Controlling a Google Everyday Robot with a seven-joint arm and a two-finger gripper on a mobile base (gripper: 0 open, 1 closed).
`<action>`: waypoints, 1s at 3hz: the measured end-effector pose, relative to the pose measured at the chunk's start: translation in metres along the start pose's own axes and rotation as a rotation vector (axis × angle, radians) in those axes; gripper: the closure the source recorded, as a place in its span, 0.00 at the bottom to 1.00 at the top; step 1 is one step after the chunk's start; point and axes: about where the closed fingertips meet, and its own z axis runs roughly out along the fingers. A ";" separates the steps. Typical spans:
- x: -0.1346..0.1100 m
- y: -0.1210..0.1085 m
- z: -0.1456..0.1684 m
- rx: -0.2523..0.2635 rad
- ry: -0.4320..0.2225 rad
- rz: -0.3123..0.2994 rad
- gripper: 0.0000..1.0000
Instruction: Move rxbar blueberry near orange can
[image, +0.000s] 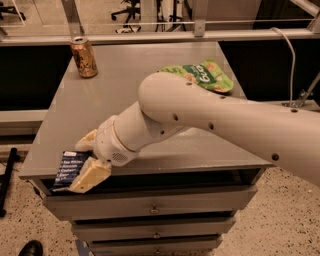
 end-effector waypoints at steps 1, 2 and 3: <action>-0.002 -0.009 -0.004 0.039 0.002 -0.010 0.65; -0.005 -0.020 -0.012 0.079 0.005 -0.021 0.88; -0.014 -0.037 -0.025 0.120 0.016 -0.047 1.00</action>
Offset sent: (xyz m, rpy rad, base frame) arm 0.0407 -0.0114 0.0225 0.0123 -0.1055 -0.0907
